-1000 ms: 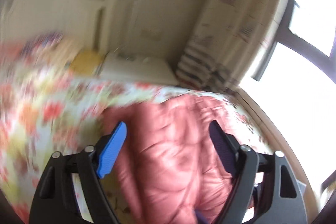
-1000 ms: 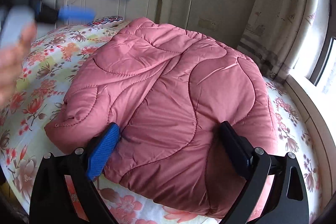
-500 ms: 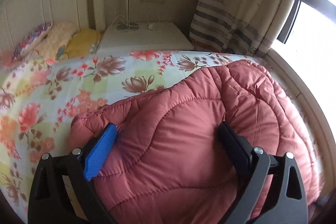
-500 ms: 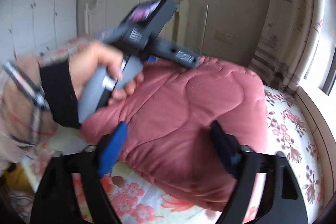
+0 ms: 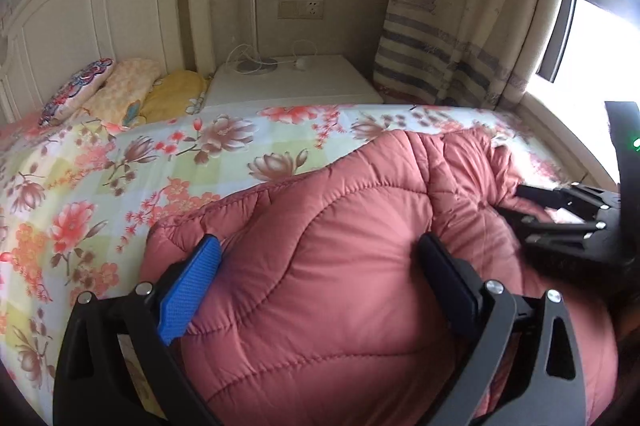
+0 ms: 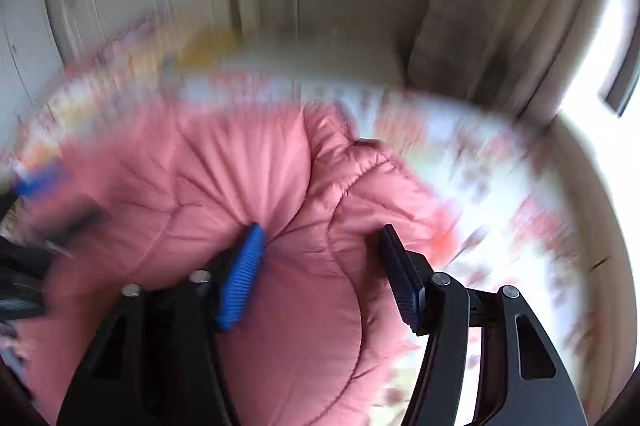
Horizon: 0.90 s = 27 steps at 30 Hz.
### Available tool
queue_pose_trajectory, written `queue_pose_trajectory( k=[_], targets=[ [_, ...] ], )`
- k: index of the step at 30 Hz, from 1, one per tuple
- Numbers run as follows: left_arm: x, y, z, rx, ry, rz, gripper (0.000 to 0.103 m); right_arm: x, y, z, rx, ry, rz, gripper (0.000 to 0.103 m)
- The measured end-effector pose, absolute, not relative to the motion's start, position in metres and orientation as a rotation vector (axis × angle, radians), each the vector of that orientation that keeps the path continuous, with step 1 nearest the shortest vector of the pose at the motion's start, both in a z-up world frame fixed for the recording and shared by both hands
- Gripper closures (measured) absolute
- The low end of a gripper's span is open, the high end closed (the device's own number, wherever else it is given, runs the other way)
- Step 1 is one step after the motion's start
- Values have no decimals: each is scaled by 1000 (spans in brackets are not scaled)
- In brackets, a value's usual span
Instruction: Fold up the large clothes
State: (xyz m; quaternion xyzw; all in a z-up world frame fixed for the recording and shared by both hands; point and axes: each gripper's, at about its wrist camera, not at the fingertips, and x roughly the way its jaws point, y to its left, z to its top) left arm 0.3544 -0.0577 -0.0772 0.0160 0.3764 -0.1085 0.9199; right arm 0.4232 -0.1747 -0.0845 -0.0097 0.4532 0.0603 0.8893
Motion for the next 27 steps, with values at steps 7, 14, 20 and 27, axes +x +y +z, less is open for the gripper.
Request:
queue_pose_trajectory(
  k=[7, 14, 20, 27],
  targets=[
    [355, -54, -78, 19, 778, -234, 4, 392, -200, -54, 71, 816, 102, 38],
    [356, -53, -79, 15, 777, -235, 3, 293, -175, -10, 26, 623, 230, 34],
    [354, -57, -77, 50, 774, -214, 3, 276, -124, -63, -162, 668, 192, 20],
    [284, -29, -26, 23, 637, -98, 2, 220, -146, -15, -26, 562, 171, 16]
  ],
)
